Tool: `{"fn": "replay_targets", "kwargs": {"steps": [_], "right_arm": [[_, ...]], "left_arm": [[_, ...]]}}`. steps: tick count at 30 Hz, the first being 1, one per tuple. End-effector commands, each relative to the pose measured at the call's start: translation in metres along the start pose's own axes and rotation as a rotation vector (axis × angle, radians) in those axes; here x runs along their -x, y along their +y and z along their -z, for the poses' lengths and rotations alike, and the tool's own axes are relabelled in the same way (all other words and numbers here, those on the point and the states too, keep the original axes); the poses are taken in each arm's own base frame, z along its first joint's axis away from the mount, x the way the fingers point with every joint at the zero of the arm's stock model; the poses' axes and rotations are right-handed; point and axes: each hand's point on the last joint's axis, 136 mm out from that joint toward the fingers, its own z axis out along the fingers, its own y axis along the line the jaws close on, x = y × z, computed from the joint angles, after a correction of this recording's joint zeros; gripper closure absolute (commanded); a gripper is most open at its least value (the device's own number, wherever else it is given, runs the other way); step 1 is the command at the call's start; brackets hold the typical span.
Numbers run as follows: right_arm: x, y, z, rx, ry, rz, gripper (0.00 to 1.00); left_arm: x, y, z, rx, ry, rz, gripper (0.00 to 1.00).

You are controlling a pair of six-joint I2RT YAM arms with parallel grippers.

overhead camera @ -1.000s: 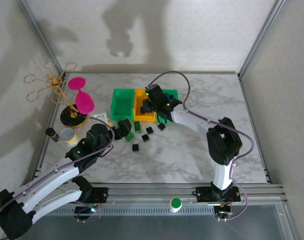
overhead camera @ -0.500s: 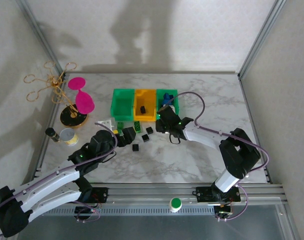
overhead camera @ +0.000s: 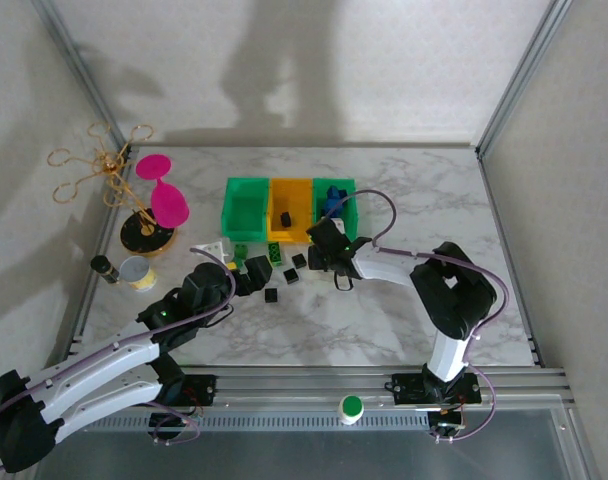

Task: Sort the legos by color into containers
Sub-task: Pick up the lego from the center of the table.

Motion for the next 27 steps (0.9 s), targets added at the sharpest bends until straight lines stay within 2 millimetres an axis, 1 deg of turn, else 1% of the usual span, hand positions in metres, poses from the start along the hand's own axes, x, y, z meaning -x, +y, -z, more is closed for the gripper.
{"fn": "replay_targets", "kwargs": {"steps": [1, 6, 11, 14, 17, 20, 23, 27], "right_arm": [[0.016, 0.001, -0.003, -0.028, -0.041, 0.042, 0.41], [0.021, -0.001, -0.011, -0.044, -0.043, 0.07, 0.44], [0.025, 0.006, -0.016, -0.027, -0.043, 0.113, 0.47], [0.023, 0.005, -0.02, -0.04, -0.036, 0.135, 0.45], [0.023, -0.002, -0.024, -0.074, -0.032, 0.141, 0.44], [0.024, -0.004, -0.027, -0.087, -0.028, 0.148, 0.43], [0.025, -0.004, -0.029, -0.091, -0.029, 0.158, 0.45], [0.025, 0.002, -0.029, -0.057, -0.03, 0.182, 0.5]], "left_arm": [[0.002, 0.002, 0.002, 0.012, -0.021, 0.011, 0.0], [0.004, 0.002, 0.001, 0.024, -0.024, 0.001, 0.0], [0.004, 0.003, 0.0, 0.03, -0.022, -0.002, 0.0], [0.005, 0.002, 0.001, 0.032, -0.022, -0.005, 0.0], [0.005, 0.003, 0.001, 0.035, -0.026, -0.006, 0.0], [0.005, 0.004, 0.0, 0.039, -0.027, -0.008, 0.0], [0.006, 0.003, 0.0, 0.04, -0.027, -0.011, 0.01], [0.008, 0.002, 0.0, 0.038, -0.031, -0.013, 0.0]]}}
